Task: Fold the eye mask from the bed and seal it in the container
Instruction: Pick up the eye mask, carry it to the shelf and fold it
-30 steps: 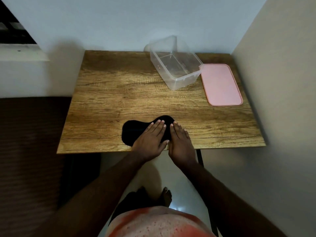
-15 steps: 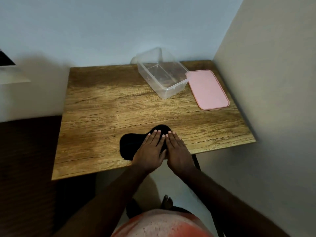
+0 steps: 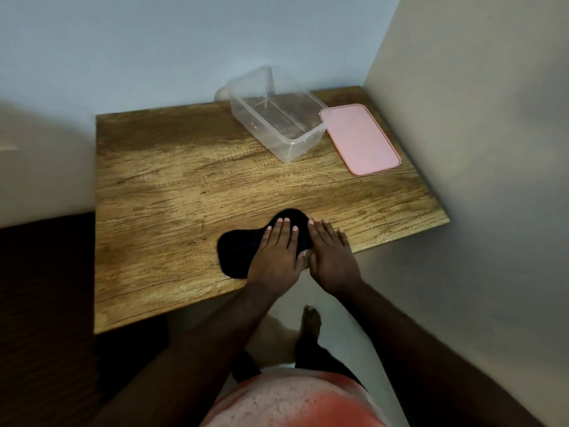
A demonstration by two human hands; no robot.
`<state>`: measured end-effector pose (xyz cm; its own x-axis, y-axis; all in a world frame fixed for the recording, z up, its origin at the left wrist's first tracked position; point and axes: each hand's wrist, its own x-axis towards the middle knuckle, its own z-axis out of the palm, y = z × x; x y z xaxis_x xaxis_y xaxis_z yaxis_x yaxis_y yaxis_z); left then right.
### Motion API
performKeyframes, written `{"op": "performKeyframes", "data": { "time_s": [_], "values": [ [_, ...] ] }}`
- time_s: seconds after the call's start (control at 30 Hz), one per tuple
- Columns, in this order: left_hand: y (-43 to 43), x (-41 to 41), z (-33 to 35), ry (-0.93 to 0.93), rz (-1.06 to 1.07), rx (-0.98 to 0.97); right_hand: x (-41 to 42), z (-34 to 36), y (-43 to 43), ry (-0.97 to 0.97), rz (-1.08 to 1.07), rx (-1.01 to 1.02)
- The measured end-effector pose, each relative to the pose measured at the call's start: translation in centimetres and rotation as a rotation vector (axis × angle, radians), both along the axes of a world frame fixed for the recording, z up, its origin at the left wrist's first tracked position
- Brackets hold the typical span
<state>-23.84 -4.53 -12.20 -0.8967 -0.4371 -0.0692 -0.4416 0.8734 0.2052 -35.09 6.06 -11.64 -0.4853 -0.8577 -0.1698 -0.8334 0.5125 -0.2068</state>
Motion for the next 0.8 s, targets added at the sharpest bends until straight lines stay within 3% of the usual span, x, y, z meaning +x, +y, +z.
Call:
{"op": "performKeyframes", "data": {
  "time_s": [0.5, 0.67, 0.8],
  "values": [
    [-0.1, 0.0, 0.1, 0.008, 0.0, 0.017, 0.7, 0.4, -1.4, -0.057, -0.126, 0.008],
    [-0.2, 0.1, 0.1, 0.023, 0.007, 0.022, 0.2, 1.3, -0.3, -0.038, 0.017, 0.011],
    [-0.1, 0.2, 0.0, 0.027, 0.005, 0.016, -0.2, 1.4, -1.1, -0.184, -0.118, -0.117]
  ]
}}
